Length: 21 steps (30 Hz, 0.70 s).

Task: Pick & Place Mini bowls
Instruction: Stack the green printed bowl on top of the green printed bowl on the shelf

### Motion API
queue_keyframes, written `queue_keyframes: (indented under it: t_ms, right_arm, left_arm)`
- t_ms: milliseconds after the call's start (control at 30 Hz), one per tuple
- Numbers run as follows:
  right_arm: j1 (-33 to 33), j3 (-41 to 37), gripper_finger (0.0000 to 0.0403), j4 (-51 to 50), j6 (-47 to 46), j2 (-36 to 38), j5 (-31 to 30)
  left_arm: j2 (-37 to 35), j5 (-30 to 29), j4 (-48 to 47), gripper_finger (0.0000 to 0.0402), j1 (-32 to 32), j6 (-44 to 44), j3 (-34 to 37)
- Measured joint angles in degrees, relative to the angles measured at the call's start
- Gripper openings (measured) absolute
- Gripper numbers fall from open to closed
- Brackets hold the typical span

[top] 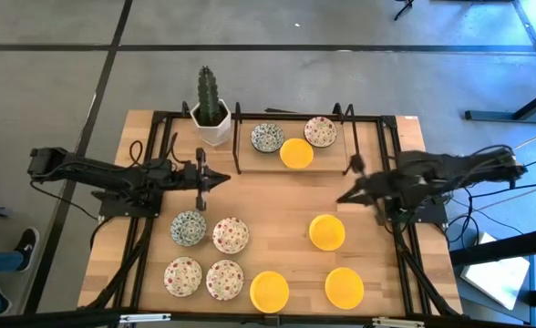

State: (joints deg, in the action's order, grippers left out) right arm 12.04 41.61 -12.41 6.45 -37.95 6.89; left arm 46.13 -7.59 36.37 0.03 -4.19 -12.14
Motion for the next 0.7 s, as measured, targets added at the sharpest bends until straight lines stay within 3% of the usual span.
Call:
queue_keyframes:
  t_ms: [67, 167, 300, 500, 700]
  right_arm:
    - [0.2, -6.4, 0.0004, 2.2, 1.3, 6.4, -1.3]
    - [0.2, -15.2, 0.0004, 10.5, -1.5, 13.9, -8.9]
    - [0.2, -23.2, 0.0005, 15.3, -4.0, 17.3, -16.4]
    - [0.2, -27.9, 0.0005, 20.7, -6.1, 16.1, -16.8]
    - [0.2, -27.9, 0.0005, 20.9, -7.5, 14.3, -14.2]
  left_arm:
    - [0.0, -1.5, -0.1, 0.0003, 0.0, 0.2, 0.0]
    - [0.0, -2.8, -0.2, 0.0003, 0.0, 0.5, 0.0]
    - [0.0, -2.8, 0.2, 0.0003, 0.0, -0.8, 0.0]
    - [-0.3, -1.2, -2.3, 0.0003, 0.0, 3.3, -0.3]
    - [-0.2, -3.1, -21.1, 0.0003, -2.3, 6.3, -7.3]
